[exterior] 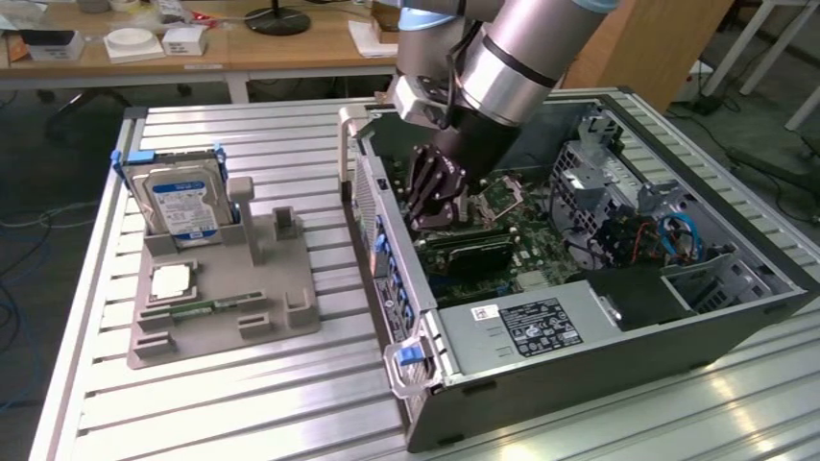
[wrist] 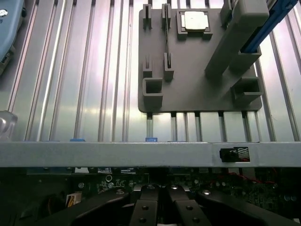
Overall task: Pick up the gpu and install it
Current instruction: 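Press down on the gpu until it lock into place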
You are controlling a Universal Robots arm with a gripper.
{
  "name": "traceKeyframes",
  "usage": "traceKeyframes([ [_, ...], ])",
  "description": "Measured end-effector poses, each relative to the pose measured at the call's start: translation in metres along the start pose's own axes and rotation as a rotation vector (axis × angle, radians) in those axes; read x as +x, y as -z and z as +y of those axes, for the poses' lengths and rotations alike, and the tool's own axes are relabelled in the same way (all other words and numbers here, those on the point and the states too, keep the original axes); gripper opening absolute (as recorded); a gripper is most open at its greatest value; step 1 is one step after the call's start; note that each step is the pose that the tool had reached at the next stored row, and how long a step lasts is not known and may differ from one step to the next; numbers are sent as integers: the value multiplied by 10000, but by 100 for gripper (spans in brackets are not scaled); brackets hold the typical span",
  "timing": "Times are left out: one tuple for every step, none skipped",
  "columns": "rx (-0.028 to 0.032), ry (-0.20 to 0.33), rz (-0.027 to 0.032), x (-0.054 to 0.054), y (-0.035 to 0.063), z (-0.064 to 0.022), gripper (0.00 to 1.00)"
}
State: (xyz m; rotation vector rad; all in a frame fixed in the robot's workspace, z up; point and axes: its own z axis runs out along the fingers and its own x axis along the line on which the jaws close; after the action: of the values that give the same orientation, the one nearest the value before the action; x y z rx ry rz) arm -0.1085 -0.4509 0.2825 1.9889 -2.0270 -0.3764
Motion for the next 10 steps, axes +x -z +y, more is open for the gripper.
traceKeyframes([
  [-3, 0, -2, 0, 2, -3, 10],
  [-4, -1, -6, -1, 5, -6, 10],
  [-4, -1, -13, -2, 10, -12, 10],
  [-1, 0, -16, -2, 13, -18, 10],
  [1, 5, -18, -3, 17, -26, 10],
  [-8, 3, -15, -3, 21, -31, 10],
  [-15, 1, -9, -3, 26, -35, 10],
  [-21, -1, -3, -2, 31, -40, 10],
  [-20, 0, -6, -2, 31, -45, 10],
  [-21, 0, -5, -2, 32, -45, 10],
])
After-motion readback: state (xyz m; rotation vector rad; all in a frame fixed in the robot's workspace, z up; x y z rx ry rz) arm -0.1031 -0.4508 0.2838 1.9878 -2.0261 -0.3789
